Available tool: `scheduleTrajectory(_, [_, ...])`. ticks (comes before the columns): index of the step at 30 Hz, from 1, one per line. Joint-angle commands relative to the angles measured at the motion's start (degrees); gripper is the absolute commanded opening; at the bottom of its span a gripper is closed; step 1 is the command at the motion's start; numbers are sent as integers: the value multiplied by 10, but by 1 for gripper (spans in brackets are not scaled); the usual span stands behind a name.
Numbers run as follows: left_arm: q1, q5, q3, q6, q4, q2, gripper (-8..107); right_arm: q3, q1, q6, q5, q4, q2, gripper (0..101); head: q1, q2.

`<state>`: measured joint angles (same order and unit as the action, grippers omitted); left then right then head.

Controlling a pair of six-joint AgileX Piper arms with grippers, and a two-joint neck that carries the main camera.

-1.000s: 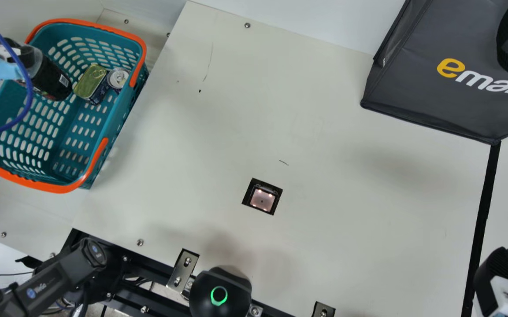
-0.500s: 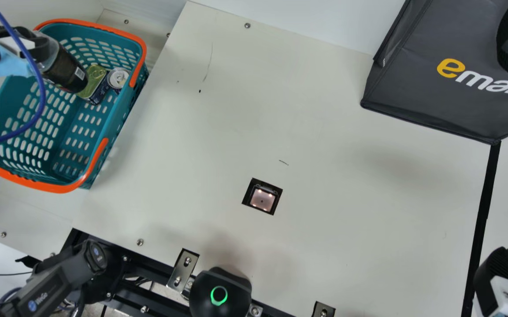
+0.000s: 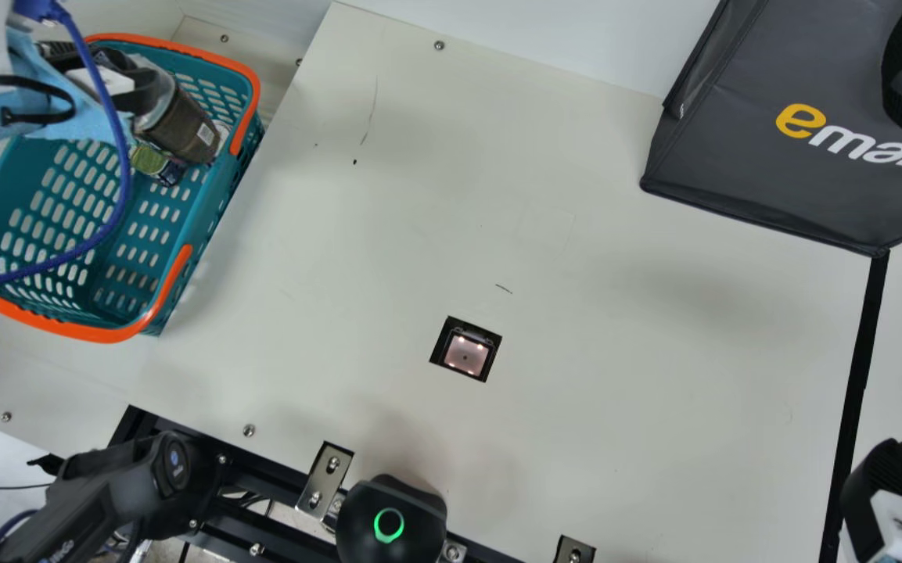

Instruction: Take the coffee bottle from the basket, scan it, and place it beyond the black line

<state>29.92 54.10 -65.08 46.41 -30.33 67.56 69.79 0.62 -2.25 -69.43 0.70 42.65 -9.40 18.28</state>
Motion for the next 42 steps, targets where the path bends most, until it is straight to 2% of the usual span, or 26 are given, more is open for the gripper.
scheduleTrajectory(1, [-32,-6,4,-17,6,-2,10,0,0,0,0,0,0,91,15,1])
scheduleTrajectory(23, [-280,-81,43,-150,75,-1,10,0,0,0,0,0,0,91,15,1])
scheduleTrajectory(34, [-375,-112,46,-194,99,22,10,0,0,0,0,1,0,91,15,1])
scheduleTrajectory(42, [-423,-120,57,-211,110,24,10,0,0,0,-1,1,0,91,15,1])
